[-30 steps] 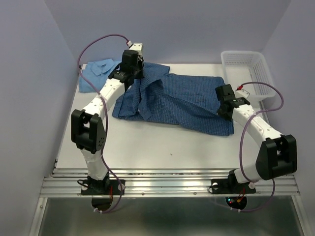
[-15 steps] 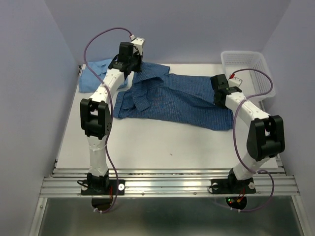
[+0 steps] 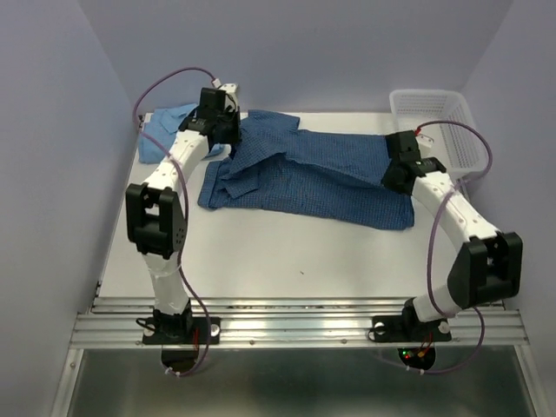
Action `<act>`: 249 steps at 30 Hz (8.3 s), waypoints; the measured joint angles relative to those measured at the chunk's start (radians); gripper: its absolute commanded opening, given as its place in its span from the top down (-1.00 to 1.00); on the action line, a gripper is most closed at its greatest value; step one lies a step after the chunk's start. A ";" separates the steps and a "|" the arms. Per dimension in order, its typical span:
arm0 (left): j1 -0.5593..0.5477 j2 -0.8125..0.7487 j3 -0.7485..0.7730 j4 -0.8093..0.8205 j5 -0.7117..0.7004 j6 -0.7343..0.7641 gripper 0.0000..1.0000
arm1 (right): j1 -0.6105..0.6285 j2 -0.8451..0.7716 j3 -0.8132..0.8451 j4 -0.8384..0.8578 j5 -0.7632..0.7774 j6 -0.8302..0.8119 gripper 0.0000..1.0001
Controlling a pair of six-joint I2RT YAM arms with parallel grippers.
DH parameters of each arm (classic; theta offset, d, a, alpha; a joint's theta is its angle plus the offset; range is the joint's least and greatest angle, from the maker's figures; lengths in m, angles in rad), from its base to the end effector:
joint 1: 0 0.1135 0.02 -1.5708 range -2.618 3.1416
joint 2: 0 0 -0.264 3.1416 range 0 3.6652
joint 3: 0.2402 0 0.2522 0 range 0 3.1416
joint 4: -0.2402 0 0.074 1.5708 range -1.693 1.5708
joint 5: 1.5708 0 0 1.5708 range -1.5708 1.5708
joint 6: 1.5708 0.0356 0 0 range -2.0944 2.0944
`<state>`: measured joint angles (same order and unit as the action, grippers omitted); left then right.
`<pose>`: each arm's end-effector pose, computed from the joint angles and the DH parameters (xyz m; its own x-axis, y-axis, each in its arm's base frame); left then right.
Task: Fold and stack the long sleeve shirts
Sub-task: Fold the shirt
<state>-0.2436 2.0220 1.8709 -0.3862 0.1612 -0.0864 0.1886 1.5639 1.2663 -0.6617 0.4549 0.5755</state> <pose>0.4645 -0.1213 0.3177 -0.5269 0.0432 -0.8488 0.3277 0.9318 -0.1560 0.3279 0.0467 0.2763 -0.6315 0.3772 -0.6774 0.5043 0.8635 0.0106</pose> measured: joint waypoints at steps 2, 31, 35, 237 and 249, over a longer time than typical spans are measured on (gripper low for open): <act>0.004 -0.148 -0.187 0.011 -0.003 -0.055 1.00 | 0.000 -0.125 -0.063 -0.046 -0.035 0.000 0.99; 0.010 -0.806 -0.710 -0.267 0.200 -0.179 1.00 | 0.000 -0.287 -0.145 -0.459 -0.391 -0.192 0.99; 0.010 -0.560 -0.606 -0.243 0.152 -0.173 1.00 | 0.000 -0.209 -0.066 -0.389 -0.296 -0.158 0.99; 0.342 -0.413 -0.900 -0.153 -0.144 -0.503 0.21 | -0.127 -0.059 -0.458 0.130 -0.117 0.072 -1.00; 0.351 -0.426 -0.967 -0.140 -0.143 -0.513 0.21 | -0.130 -0.225 -0.464 0.213 -0.332 -0.079 -1.00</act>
<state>0.1070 1.5959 0.9035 -0.5266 0.0185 -0.5999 0.0586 1.3392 0.8024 -0.4484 0.1226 0.4965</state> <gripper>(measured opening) 0.397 0.998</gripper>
